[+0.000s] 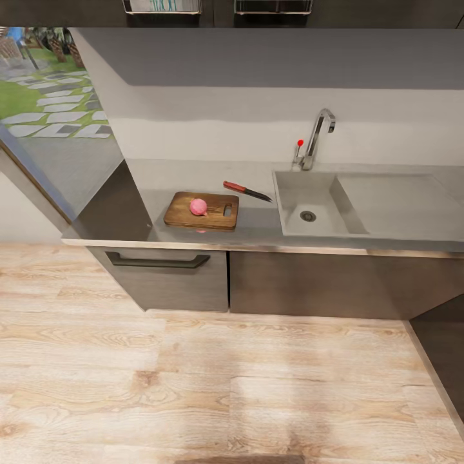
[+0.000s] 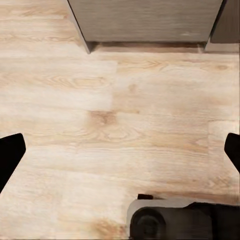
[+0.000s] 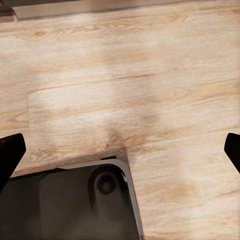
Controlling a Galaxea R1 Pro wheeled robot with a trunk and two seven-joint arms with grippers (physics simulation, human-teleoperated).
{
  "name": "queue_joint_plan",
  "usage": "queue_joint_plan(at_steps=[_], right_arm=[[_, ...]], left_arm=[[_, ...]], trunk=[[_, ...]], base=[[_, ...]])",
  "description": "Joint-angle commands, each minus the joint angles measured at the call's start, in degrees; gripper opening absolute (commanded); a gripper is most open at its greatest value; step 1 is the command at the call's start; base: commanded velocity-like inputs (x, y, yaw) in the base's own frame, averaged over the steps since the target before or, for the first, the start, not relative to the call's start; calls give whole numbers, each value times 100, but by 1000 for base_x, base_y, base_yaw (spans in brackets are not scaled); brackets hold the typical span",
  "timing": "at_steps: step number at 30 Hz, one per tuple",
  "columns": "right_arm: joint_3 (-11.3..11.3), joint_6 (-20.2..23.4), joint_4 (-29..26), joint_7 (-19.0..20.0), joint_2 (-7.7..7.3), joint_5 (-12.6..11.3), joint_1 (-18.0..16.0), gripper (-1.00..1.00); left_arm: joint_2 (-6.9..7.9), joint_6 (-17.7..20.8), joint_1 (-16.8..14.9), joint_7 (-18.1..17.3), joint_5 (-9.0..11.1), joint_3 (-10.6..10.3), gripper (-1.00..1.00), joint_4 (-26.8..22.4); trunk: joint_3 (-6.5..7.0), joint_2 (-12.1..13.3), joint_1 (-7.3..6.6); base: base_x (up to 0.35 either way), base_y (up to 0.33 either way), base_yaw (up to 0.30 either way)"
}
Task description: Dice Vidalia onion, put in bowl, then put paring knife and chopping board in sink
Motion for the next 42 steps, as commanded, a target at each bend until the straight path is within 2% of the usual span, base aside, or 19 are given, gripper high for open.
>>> queue_joint_plan(at_steps=[1,2,4,7,9,12,13,14,16,18,20,21,22,23,25,26,29,31,42], right_arm=[[40,-5,-12,-62,-9,-9,1,100],[40,-3,-12,-62,-9,-9,1,100],[40,-2,-13,-64,-9,-5,1,100],[40,-1,-13,-65,-9,-7,1,100],[40,2,-13,-65,-9,-8,1,100],[38,6,-13,-65,-9,-9,1,100],[36,7,-13,-65,-9,-9,1,100],[35,7,-13,-65,-9,-9,1,100],[33,8,-13,-65,-9,-9,1,100],[32,8,-13,-65,-9,-9,1,100],[32,8,-13,-69,-9,-9,1,100],[32,8,-13,-71,-9,-9,1,100],[31,8,-13,-73,-9,-13,1,100],[31,8,-13,-73,-9,-14,1,100],[31,8,-13,-74,-9,-13,1,100],[31,8,-4,-74,-9,-11,1,100],[31,8,23,-71,-3,-10,1,100],[31,8,97,-68,7,-9,1,100],[40,8,1211,-51,28,-13,1,100]], left_arm=[[-25,-28,-7,258,50,-265,100,48],[-60,-35,-8,391,71,-412,100,162],[-154,-40,-7,456,93,-532,100,429],[-409,-49,-8,418,117,-565,100,909],[-774,-53,-9,285,153,-486,100,1546],[-1180,-54,-6,-53,257,-243,100,2276],[-1392,-54,-4,-345,357,-44,100,2665],[-1499,-53,-3,-523,419,77,100,2863],[-1904,-37,-7,-1418,729,691,100,3622],[-2077,-20,-7,-1961,893,1061,100,3968],[-2300,5,-8,-3096,1155,1866,100,4529],[-2359,48,-9,-3634,1245,2278,100,4714],[-2410,225,-9,-4345,1325,2857,100,4879],[-2419,309,-9,-4552,1342,3025,100,4914],[-2445,734,-9,-5402,1389,3588,100,5012],[-2450,873,-9,-5788,1406,3732,100,5043],[-2454,991,-10,-6280,1421,3844,100,5190],[-2455,1008,-10,-6391,1426,3863,100,5282],[-2470,1035,-9,-6503,1441,3888,100,5757]], trunk=[[-6,-10,4],[-6,-10,4],[-6,-10,4],[-6,-10,4],[-6,-10,4],[-6,-10,4],[-6,-10,4],[-6,-10,4],[-6,-10,4],[-6,-10,4],[-6,-10,4],[-6,-10,4],[-6,-10,4],[-6,-10,4],[-6,-10,4],[-6,-10,4],[-6,-10,4],[-6,-10,4],[-6,-10,4]], base=[[0,0,0],[0,0,0],[0,0,0],[0,0,0],[0,0,0],[0,0,0],[0,0,0],[0,0,0],[0,0,0],[0,0,0],[0,0,0],[0,0,0],[0,0,0],[0,0,0],[0,0,0],[0,0,0],[0,0,0],[0,0,0],[0,0,0]])
